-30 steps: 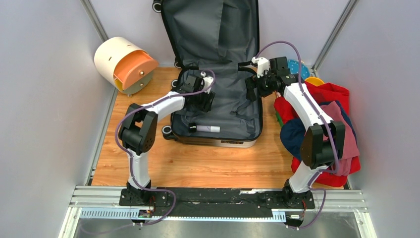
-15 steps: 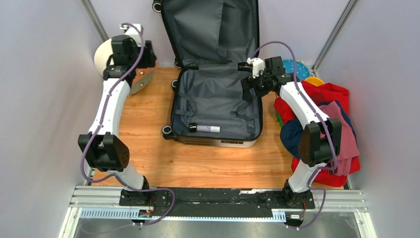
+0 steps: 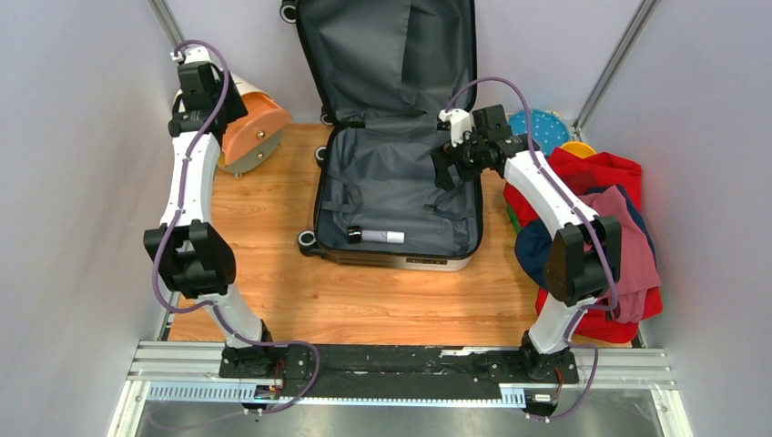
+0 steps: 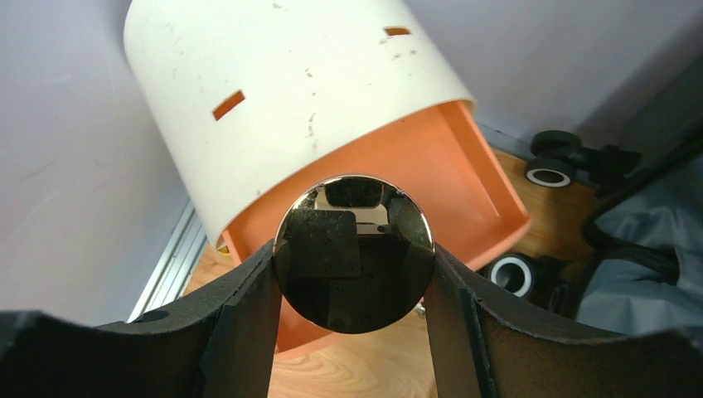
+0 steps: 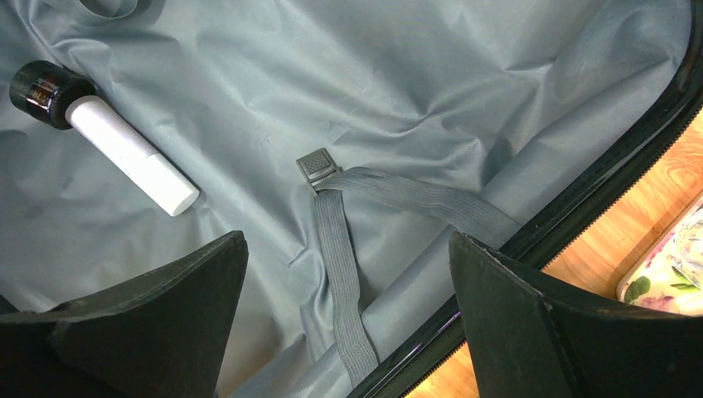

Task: Open, take out, and arrange the luggage

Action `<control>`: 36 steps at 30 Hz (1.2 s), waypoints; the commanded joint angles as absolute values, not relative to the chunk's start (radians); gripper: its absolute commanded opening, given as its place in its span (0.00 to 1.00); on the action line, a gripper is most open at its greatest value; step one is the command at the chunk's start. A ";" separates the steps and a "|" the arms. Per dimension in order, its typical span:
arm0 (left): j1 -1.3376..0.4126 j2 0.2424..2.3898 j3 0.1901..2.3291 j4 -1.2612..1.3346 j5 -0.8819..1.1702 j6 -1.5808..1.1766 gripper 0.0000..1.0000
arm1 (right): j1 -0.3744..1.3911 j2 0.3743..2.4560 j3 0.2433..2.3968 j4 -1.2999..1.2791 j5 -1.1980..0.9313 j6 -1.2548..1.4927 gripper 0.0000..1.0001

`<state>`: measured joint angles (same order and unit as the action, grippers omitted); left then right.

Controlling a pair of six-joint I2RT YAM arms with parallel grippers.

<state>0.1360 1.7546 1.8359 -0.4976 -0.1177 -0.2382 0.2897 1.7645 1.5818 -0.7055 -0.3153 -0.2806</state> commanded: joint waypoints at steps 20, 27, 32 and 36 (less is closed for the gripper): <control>0.150 1.873 1.844 -0.419 -0.086 -0.299 0.47 | 0.293 1.741 1.578 -0.686 -0.299 -0.288 0.95; 0.153 1.829 1.876 -0.373 -0.058 -0.238 0.80 | 0.293 1.749 1.585 -0.683 -0.305 -0.279 0.96; 0.152 1.810 1.897 -0.373 -0.049 -0.199 0.82 | 0.296 1.766 1.601 -0.683 -0.316 -0.272 0.96; 0.155 1.720 1.843 -0.304 0.069 -0.140 0.65 | 0.298 1.772 1.608 -0.683 -0.316 -0.270 0.96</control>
